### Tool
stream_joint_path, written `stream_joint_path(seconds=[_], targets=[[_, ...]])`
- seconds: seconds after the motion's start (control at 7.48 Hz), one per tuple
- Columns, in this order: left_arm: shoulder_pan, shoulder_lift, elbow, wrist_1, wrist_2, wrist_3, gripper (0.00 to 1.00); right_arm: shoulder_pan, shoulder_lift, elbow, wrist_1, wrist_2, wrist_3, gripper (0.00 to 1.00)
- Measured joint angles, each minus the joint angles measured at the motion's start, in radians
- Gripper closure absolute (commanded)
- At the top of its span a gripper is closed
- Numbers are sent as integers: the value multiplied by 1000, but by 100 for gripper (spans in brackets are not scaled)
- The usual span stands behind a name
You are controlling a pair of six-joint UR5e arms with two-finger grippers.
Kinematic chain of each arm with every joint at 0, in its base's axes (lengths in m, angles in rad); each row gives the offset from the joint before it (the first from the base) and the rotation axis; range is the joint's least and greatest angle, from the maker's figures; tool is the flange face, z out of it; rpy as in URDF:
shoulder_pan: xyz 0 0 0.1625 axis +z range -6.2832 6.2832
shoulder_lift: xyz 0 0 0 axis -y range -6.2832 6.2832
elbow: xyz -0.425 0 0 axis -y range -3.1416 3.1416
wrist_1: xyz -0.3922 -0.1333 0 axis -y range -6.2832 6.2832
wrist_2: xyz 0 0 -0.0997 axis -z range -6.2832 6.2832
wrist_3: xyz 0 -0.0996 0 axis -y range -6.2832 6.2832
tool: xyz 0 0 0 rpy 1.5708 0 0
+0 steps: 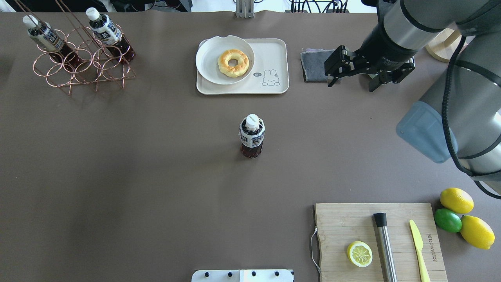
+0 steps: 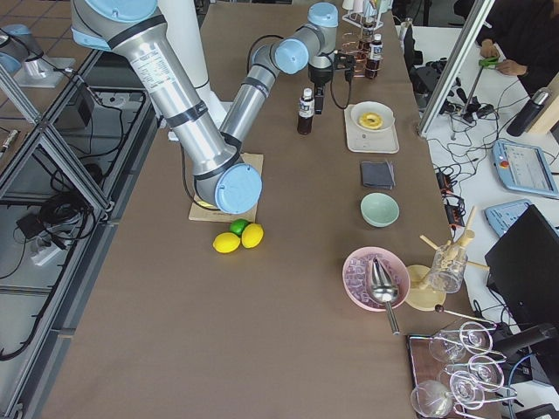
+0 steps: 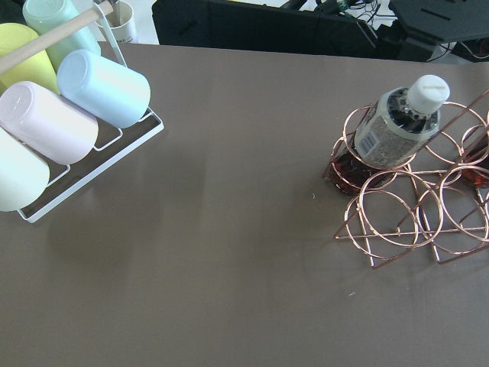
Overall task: Place tea on tray
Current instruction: 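Move the right gripper over the standing tea bottle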
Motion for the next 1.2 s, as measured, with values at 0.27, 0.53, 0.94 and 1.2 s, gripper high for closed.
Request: stream_joint_path(seconds=[0.27,0.53,0.94,1.2], targets=[[0,26,25,7,-2,11,3,-37,23,-9,-3,-26,21,0],[-1,36,30,9,-2,42,3,-81,63,-23,-9,-45,93,0],[-2,48,35,12,-3,53,3,-167,197,-76,-90,-105,157,0],[-2,55,42,14,-16,54,3,-207,259,-116,-118,-136,180,0]])
